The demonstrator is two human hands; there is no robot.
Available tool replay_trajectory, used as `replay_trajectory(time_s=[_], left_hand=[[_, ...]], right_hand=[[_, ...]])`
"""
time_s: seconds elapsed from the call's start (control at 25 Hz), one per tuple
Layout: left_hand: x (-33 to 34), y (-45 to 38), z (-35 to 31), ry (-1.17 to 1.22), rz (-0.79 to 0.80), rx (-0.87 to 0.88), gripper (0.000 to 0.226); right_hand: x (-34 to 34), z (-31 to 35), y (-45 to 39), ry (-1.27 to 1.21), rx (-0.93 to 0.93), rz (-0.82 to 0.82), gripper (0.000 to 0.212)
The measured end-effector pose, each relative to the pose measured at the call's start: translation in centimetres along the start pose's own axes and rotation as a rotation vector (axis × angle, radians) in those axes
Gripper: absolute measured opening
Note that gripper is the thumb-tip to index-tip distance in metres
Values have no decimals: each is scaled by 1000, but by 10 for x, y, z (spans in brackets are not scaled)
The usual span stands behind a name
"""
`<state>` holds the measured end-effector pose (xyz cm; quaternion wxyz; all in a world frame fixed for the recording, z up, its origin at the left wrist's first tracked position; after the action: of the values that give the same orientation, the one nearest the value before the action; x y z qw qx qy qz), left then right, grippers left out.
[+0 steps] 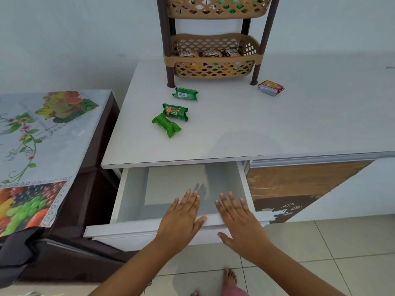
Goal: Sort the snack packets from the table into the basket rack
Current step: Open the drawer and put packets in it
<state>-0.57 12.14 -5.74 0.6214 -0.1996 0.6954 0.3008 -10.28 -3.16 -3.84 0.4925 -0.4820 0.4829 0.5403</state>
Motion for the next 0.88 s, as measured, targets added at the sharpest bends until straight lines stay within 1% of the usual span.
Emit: replay_trajectory(time_s=[0.08,0.12,0.24,0.28,0.44,0.56,0.68,0.8,0.84,0.88], left_hand=[[4,14,-7,37,6,2,83],[6,20,-9,54,1,-3,81],[12,33,-15,71,-4,-27,66],[13,35,-17,74,-7,-32,65],[14,37,-19,72,-8,-42,63],[14,36,-20,55,-4,-43,63],[12,39,-21,94,-10,-55,61],[3,35,-16,185,-8,-15,62],[-4,29,-12,200,-21,-2,65],[-11,20,-7,198,-45,6,69]], right_hand=[[1,6,13,-13,13,-38,61],[3,8,19,-24,30,-60,56],[7,13,33,-39,51,-103,52],[8,15,36,-46,57,-113,52],[6,16,38,-89,110,-73,71],[5,16,38,-74,109,-29,76],[-1,18,38,-134,113,23,78],[-4,11,28,-343,99,-83,95],[-8,3,23,-423,109,-116,96],[-11,-9,16,-483,118,-185,93]])
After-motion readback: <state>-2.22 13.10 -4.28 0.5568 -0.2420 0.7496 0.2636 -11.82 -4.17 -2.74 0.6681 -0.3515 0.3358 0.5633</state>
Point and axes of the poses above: each hand's wrist, its own y-axis away from the middle knuckle, its own x-axis out of the palm, z = x × y, the point moved 2 cm from there along -y, towards the middle knuckle, and after that the axes turned 7 degrees about -y, right-handed, at the moved point
